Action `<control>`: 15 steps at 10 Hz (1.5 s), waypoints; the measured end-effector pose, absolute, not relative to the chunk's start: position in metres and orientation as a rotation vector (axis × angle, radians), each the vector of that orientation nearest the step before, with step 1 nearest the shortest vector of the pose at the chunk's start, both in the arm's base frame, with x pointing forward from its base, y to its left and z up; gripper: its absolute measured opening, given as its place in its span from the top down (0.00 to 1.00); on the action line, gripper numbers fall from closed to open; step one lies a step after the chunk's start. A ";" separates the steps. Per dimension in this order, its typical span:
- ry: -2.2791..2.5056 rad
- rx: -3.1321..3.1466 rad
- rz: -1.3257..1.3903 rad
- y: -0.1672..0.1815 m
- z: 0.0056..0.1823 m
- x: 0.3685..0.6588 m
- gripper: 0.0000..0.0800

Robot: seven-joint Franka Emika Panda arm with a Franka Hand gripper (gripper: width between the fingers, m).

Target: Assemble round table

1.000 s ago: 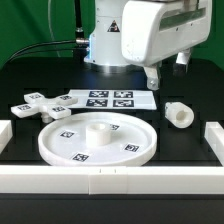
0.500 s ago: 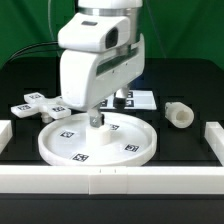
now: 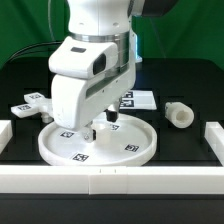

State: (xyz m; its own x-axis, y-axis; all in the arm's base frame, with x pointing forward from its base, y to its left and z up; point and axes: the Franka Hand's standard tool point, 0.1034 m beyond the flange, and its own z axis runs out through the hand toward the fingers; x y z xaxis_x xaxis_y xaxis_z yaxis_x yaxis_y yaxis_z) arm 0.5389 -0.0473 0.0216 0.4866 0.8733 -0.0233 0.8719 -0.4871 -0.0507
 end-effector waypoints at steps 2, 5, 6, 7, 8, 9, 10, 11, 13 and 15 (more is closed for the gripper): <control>-1.566 -2.674 0.091 -0.049 0.012 0.534 0.19; -1.564 -2.673 0.097 -0.049 0.010 0.533 0.35; -1.564 -2.674 0.095 -0.049 0.011 0.534 0.49; -1.565 -2.674 0.095 -0.049 0.011 0.534 0.49; -1.565 -2.674 0.095 -0.049 0.011 0.534 0.49; -1.565 -2.674 0.095 -0.049 0.011 0.534 0.49; -1.565 -2.674 0.095 -0.049 0.011 0.534 0.49; -1.565 -2.674 0.095 -0.049 0.011 0.534 0.49; -1.575 -2.666 0.097 -0.046 0.011 0.535 0.49; -1.620 -2.630 0.075 -0.023 0.011 0.546 0.49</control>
Offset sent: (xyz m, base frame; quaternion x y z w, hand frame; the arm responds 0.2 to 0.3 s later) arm 0.0017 -0.0039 -0.0009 -0.0027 -0.0046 -0.0009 1.0000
